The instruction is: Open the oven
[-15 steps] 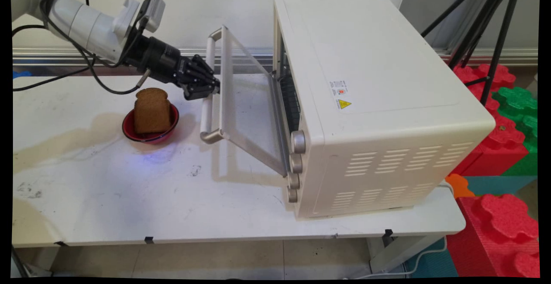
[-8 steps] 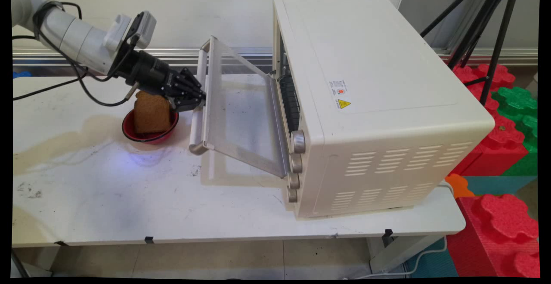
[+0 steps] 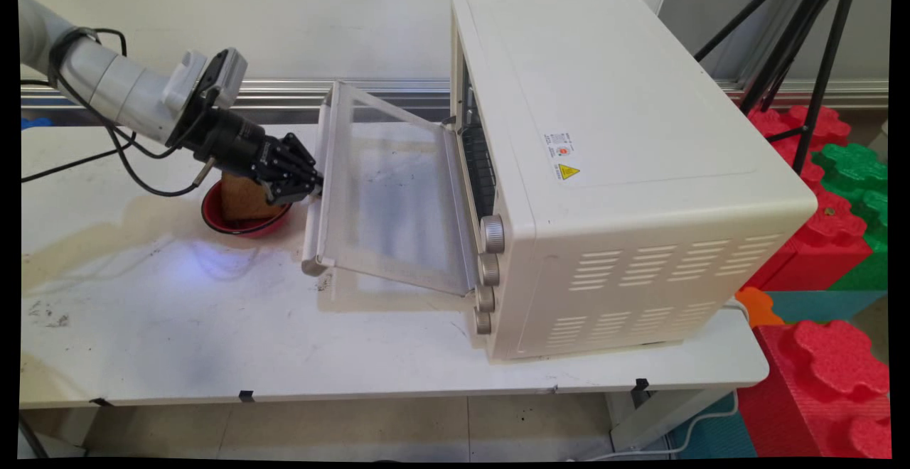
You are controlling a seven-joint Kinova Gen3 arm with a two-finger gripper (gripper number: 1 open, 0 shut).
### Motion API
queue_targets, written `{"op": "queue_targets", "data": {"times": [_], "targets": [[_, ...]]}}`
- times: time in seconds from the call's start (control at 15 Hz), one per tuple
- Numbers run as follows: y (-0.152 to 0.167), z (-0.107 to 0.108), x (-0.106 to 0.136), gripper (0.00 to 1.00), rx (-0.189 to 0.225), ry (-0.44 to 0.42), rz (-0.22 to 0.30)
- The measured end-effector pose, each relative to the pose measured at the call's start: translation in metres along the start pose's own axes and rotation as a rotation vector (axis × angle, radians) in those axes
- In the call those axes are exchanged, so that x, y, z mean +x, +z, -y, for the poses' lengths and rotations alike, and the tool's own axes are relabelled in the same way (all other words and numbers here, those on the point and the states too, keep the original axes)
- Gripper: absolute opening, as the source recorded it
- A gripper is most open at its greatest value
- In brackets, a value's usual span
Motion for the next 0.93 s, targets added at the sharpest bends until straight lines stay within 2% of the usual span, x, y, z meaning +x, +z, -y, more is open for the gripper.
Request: {"op": "queue_targets", "data": {"times": [0.53, 0.93], "targets": [[0.004, -0.002, -0.027, 0.00, 0.003, -0.022, 0.028], [0.004, -0.004, -0.037, 0.00, 0.005, -0.029, 0.032]]}}
